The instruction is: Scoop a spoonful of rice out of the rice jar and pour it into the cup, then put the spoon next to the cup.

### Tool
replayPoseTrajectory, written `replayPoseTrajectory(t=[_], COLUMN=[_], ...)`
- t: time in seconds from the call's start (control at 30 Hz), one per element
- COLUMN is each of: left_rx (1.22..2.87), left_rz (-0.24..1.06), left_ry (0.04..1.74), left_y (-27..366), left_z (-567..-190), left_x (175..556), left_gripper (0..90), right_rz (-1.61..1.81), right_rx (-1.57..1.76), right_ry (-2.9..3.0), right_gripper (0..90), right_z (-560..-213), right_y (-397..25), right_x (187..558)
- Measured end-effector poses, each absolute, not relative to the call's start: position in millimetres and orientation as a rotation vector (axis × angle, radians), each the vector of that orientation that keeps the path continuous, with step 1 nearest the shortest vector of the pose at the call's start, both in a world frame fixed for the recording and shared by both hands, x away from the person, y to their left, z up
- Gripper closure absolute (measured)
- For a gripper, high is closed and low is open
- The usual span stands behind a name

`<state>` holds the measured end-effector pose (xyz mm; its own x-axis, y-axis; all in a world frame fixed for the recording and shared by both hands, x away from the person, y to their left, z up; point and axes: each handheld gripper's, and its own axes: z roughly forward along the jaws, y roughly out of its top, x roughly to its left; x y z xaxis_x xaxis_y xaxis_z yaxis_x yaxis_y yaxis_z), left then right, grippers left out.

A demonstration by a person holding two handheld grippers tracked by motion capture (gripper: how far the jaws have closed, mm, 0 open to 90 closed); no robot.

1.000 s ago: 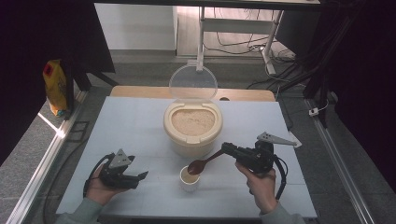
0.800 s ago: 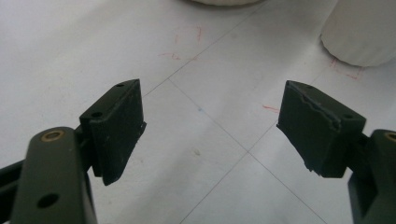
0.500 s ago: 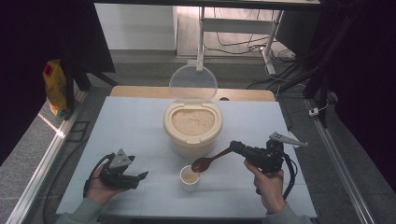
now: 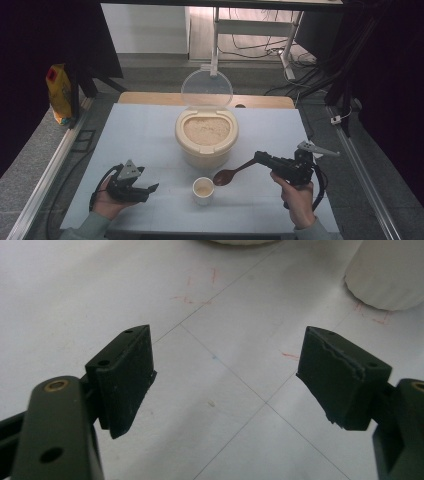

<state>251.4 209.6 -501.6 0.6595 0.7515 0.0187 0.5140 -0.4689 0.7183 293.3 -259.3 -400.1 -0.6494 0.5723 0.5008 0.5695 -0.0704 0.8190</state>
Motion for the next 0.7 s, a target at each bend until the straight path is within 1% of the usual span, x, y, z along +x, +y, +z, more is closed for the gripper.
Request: replayPoseTrajectory(t=[0.33,0.7], left_rx=[2.181,2.181], left_rz=[0.436,0.438], left_ry=[0.968,0.967], left_y=[208.6,208.0], left_z=[-502.0,-501.7], left_x=[252.9,252.8], left_gripper=[22.0,22.1], right_rz=[1.844,1.779], right_rx=[1.324,1.341], right_ry=[2.223,2.356], right_gripper=[82.8,82.8], right_z=[-398.9,-411.5], right_y=[-269.0,-262.6], right_x=[292.0,293.5])
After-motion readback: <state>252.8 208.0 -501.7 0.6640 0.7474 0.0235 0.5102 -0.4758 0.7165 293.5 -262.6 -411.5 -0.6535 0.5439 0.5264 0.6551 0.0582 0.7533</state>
